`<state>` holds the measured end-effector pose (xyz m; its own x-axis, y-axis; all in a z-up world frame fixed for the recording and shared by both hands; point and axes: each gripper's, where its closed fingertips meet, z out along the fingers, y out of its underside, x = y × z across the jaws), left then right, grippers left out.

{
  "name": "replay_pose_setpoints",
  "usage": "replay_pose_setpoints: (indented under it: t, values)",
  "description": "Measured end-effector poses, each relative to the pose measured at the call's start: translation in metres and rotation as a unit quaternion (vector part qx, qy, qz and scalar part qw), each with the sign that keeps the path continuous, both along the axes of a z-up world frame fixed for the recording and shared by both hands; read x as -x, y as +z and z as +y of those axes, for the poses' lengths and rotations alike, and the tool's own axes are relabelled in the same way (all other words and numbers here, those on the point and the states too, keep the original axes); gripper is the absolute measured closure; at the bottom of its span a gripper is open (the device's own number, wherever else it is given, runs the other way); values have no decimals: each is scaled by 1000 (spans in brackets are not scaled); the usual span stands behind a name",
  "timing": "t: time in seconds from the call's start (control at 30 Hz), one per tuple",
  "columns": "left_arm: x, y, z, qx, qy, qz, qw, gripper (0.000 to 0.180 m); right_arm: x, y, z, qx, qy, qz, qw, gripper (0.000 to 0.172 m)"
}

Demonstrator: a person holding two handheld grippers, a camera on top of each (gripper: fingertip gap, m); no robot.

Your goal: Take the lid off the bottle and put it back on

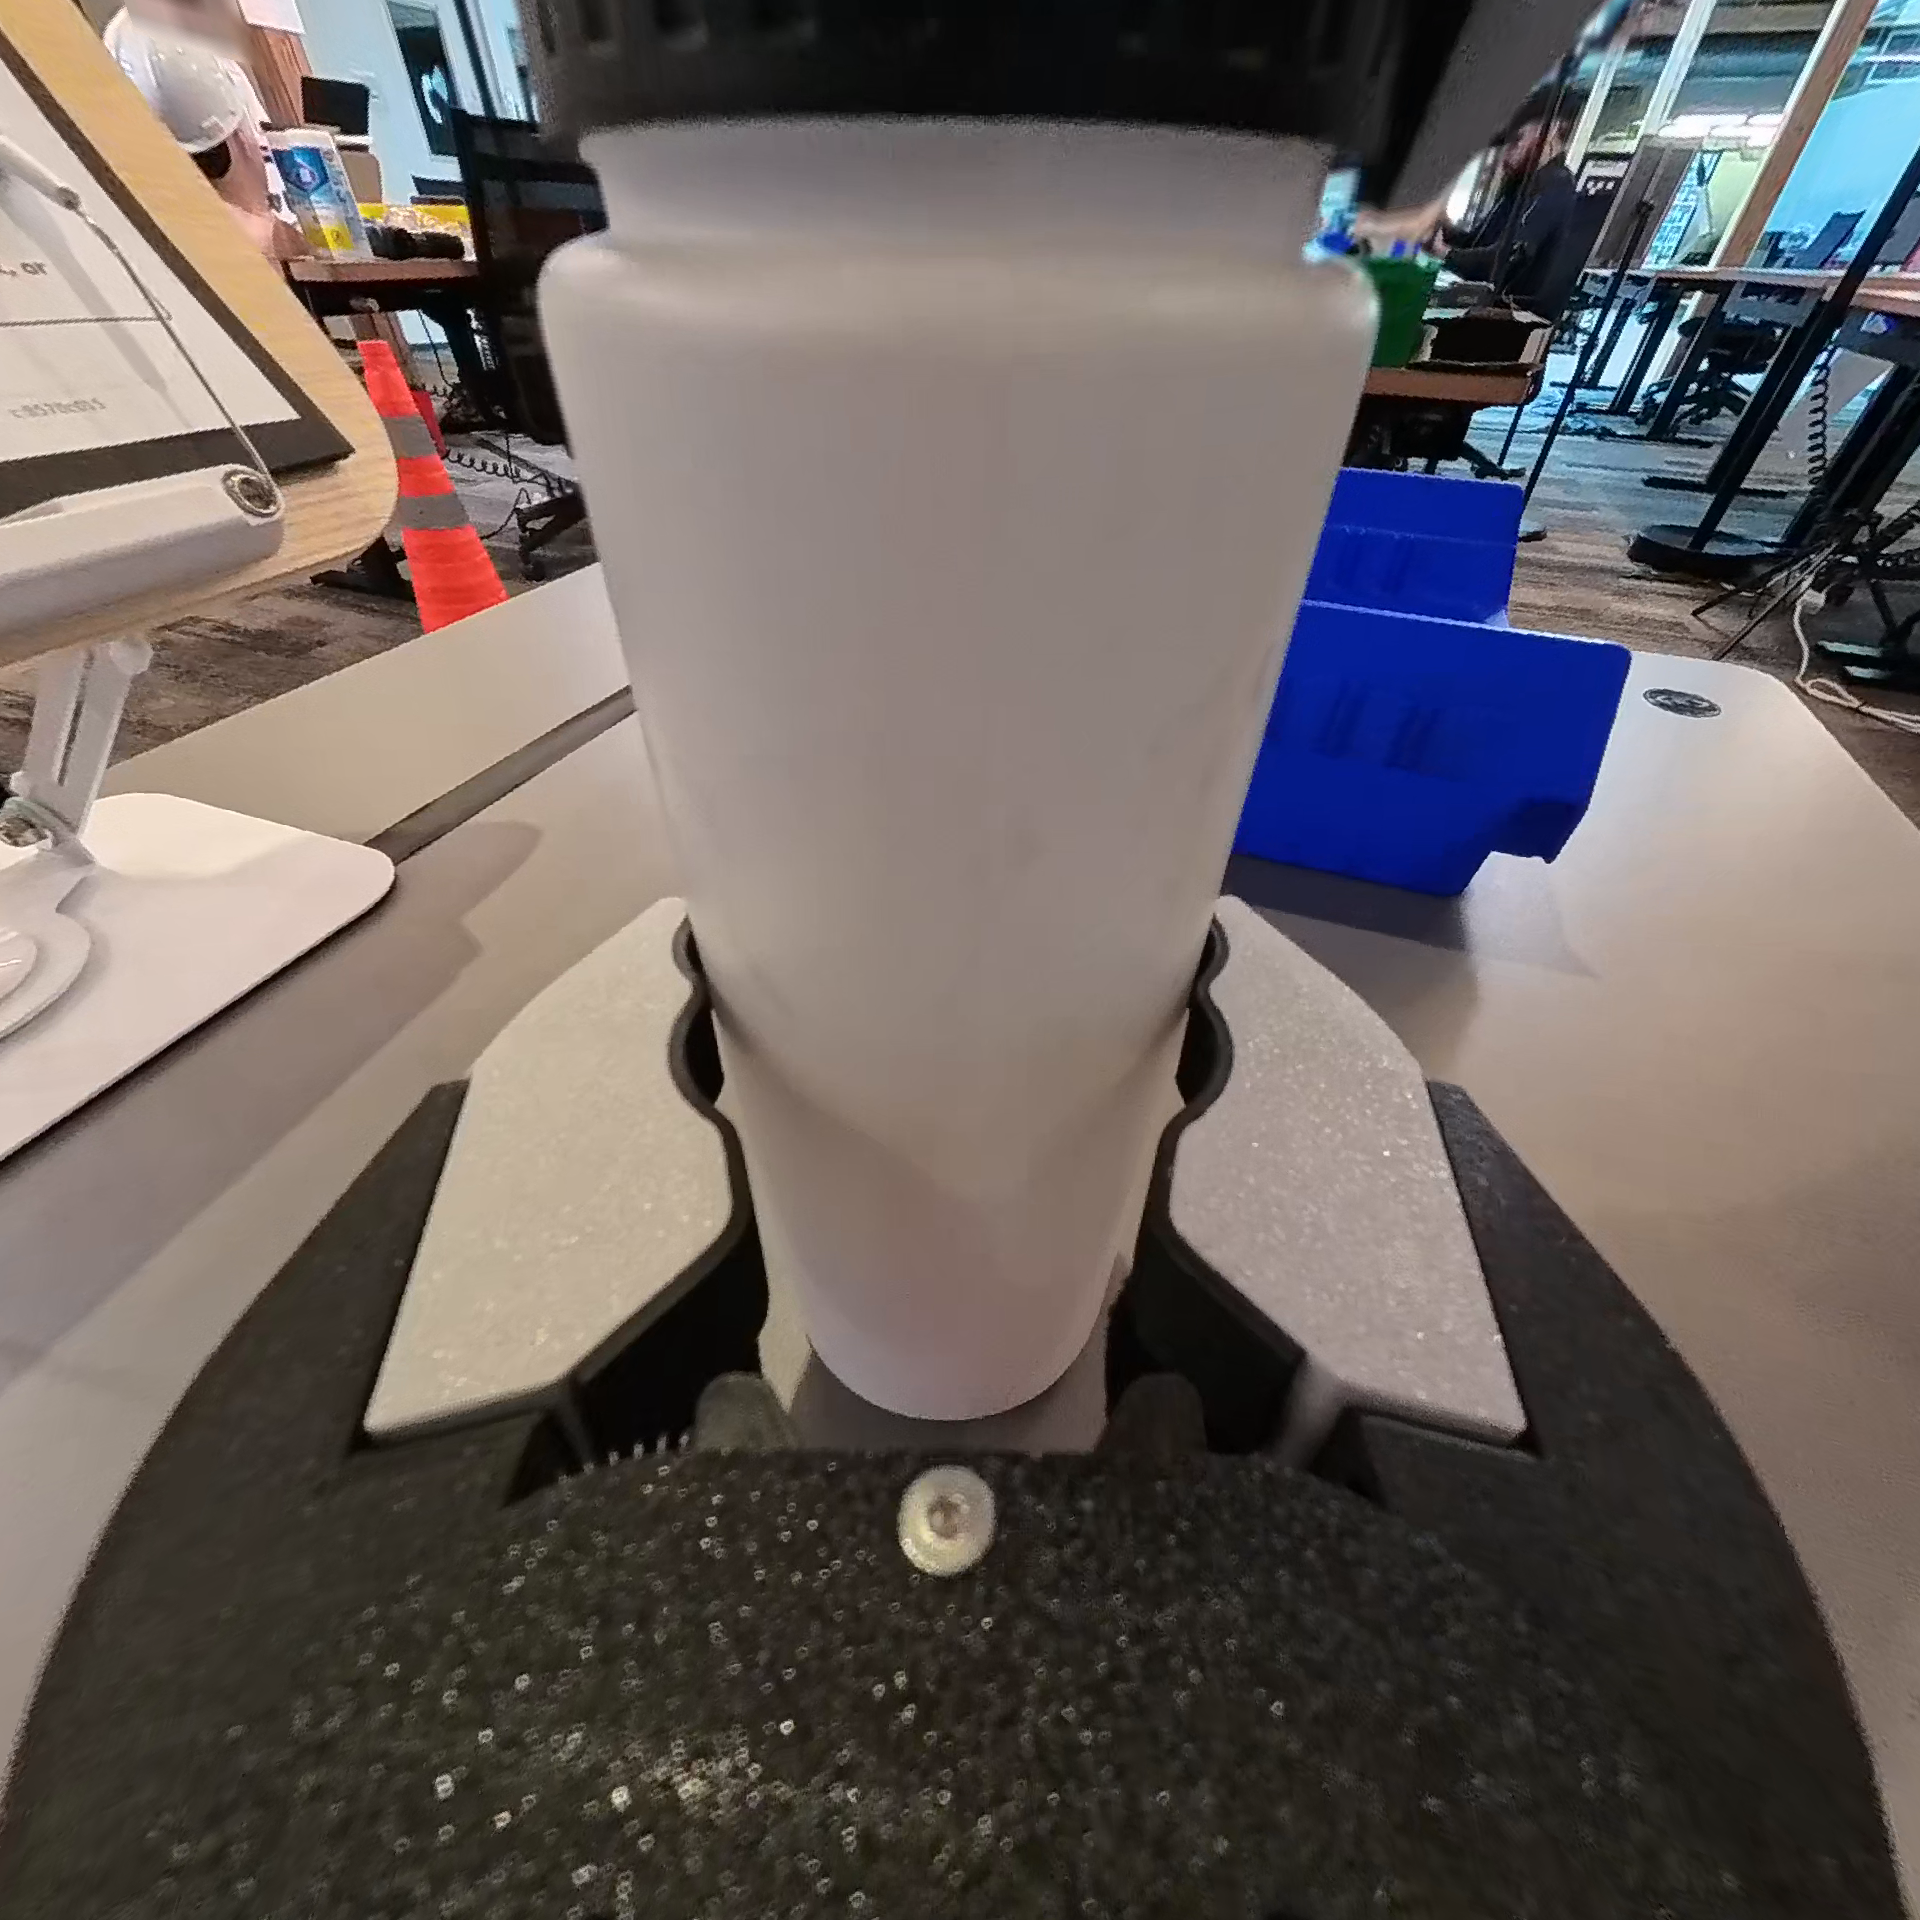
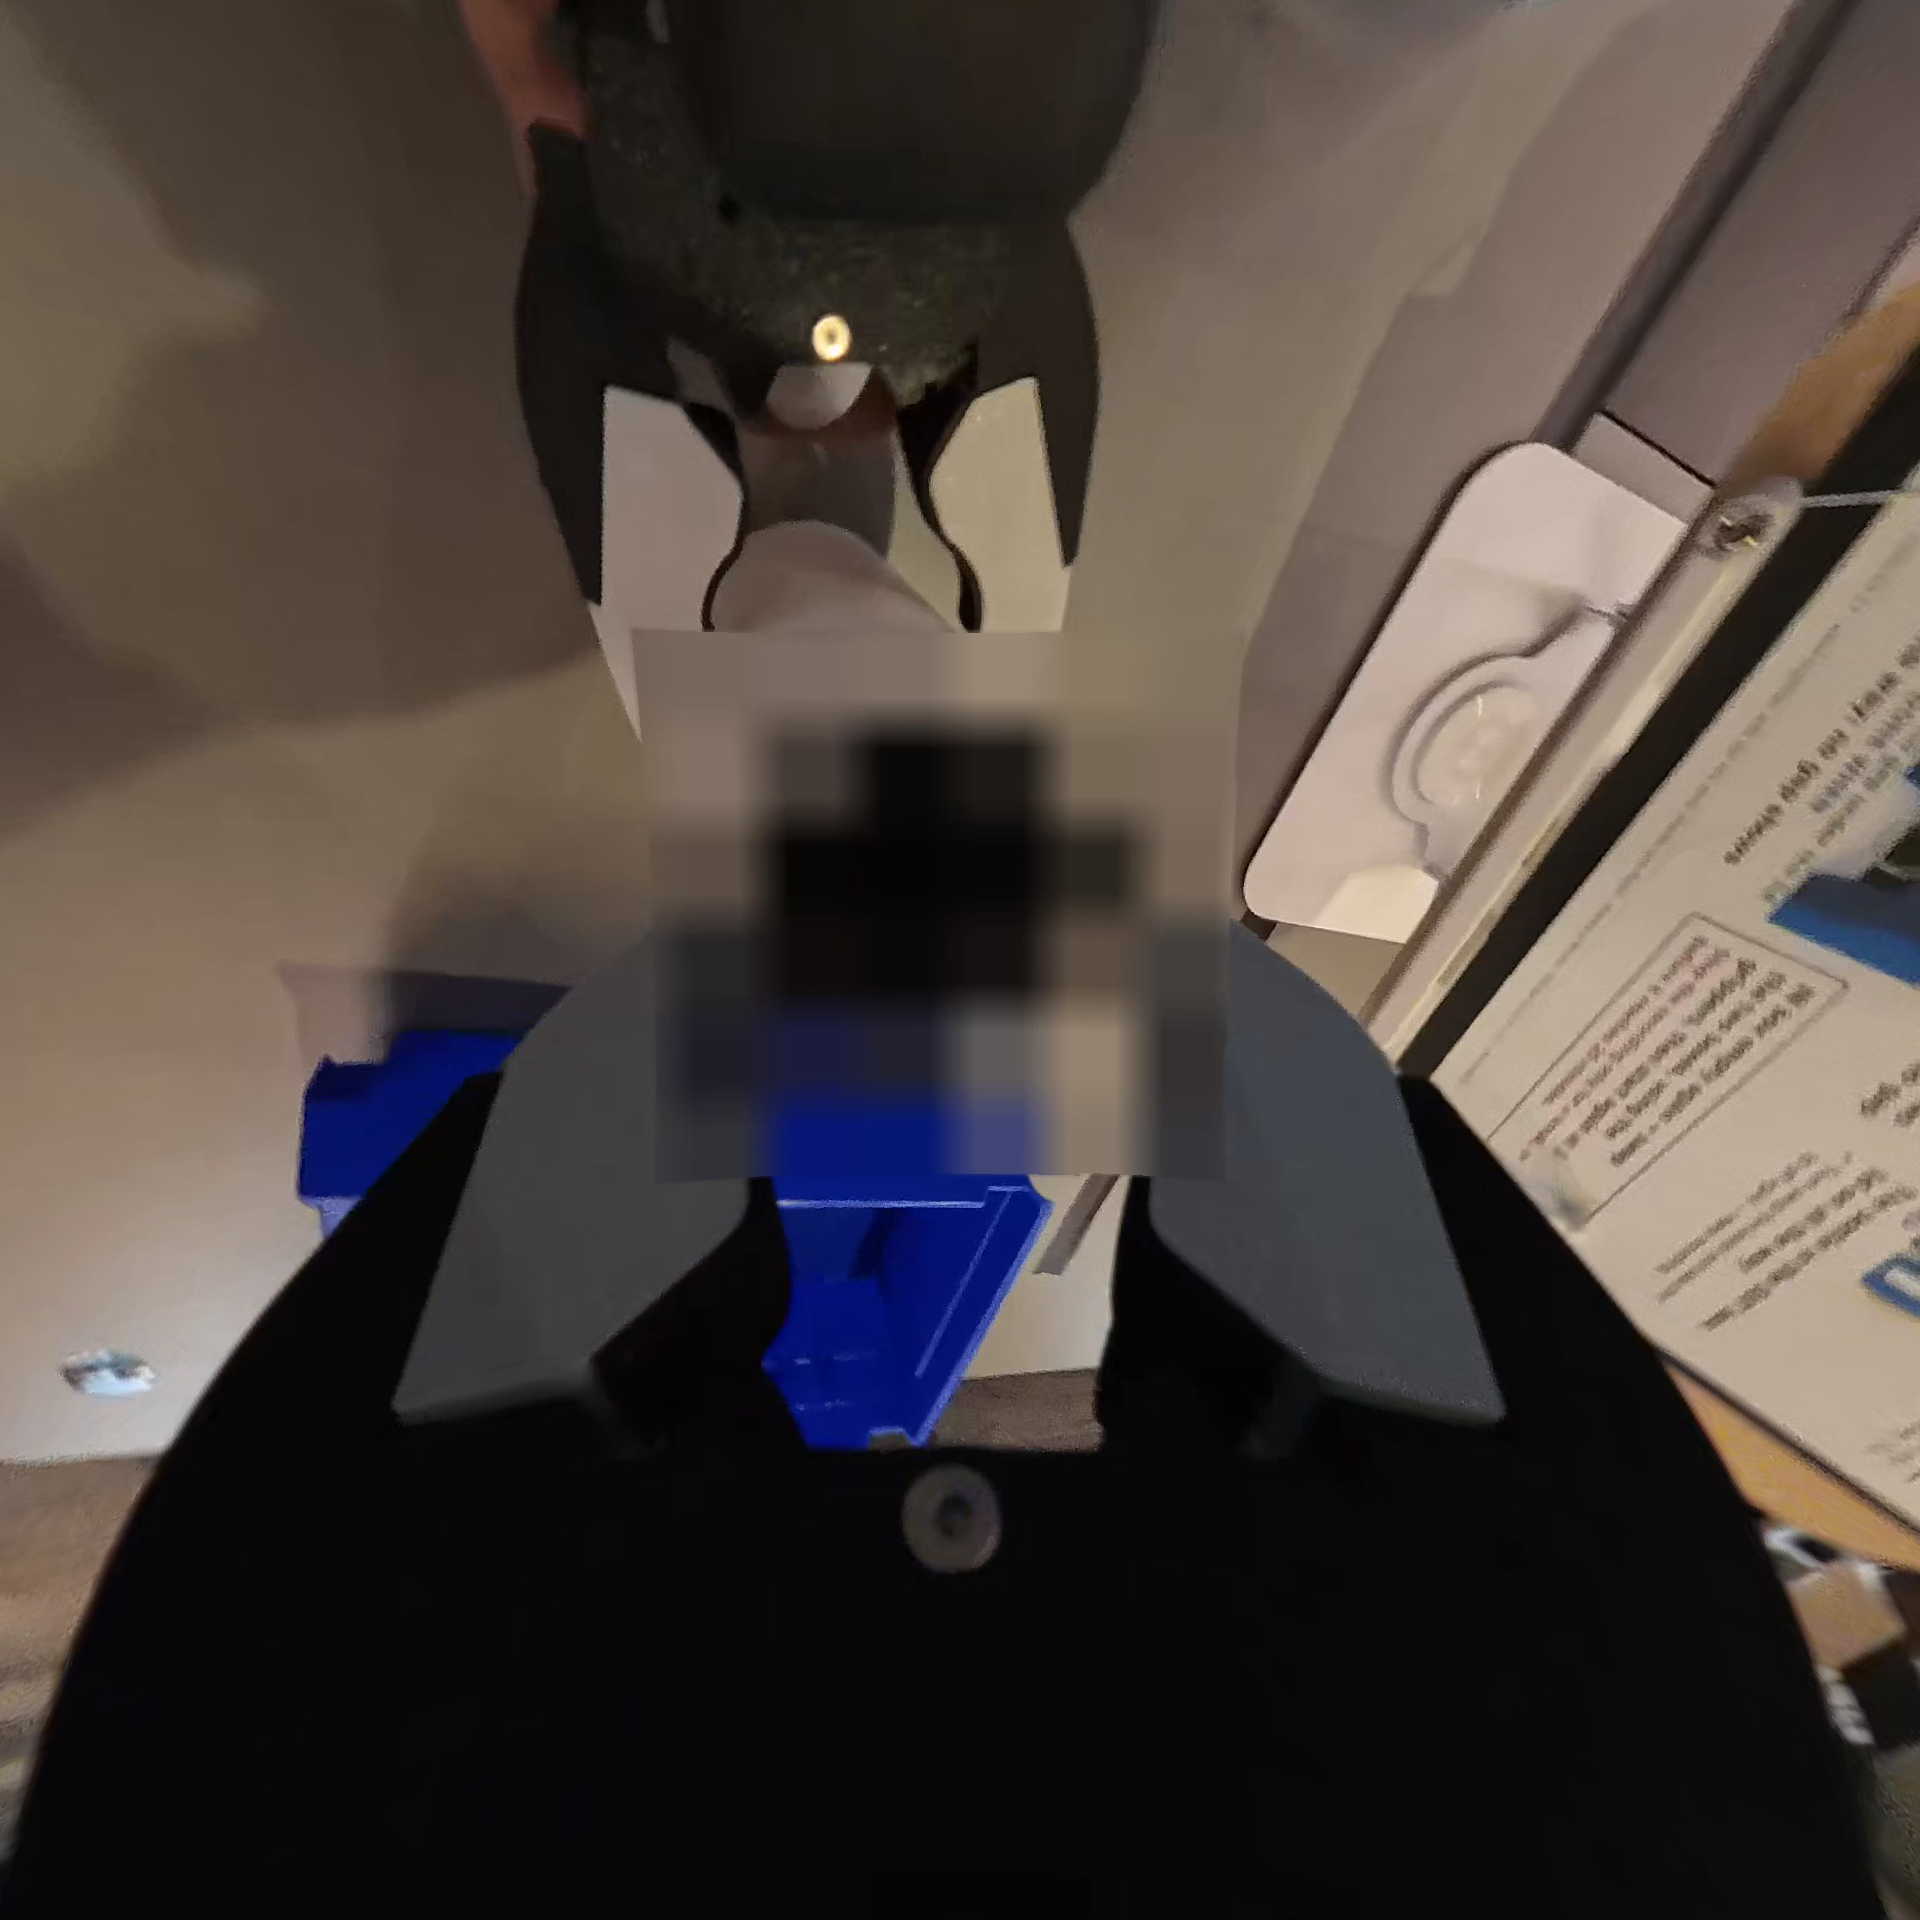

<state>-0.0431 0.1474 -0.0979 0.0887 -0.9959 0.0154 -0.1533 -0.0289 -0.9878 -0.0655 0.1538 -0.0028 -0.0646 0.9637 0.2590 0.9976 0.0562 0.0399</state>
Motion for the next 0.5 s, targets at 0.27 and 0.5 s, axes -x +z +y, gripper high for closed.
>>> replay_pose_setpoints:
  t: [0.27, 0.5]
  values:
    - [0, 0, 0, 0, 1, -1, 1000, 94, 5, 43, -1, -34, -253, 156, 954, 71]
    - [0, 0, -1, -6, 4, 3, 1000, 94, -10, 17, -12, 11, -561, 189, 806, 59]
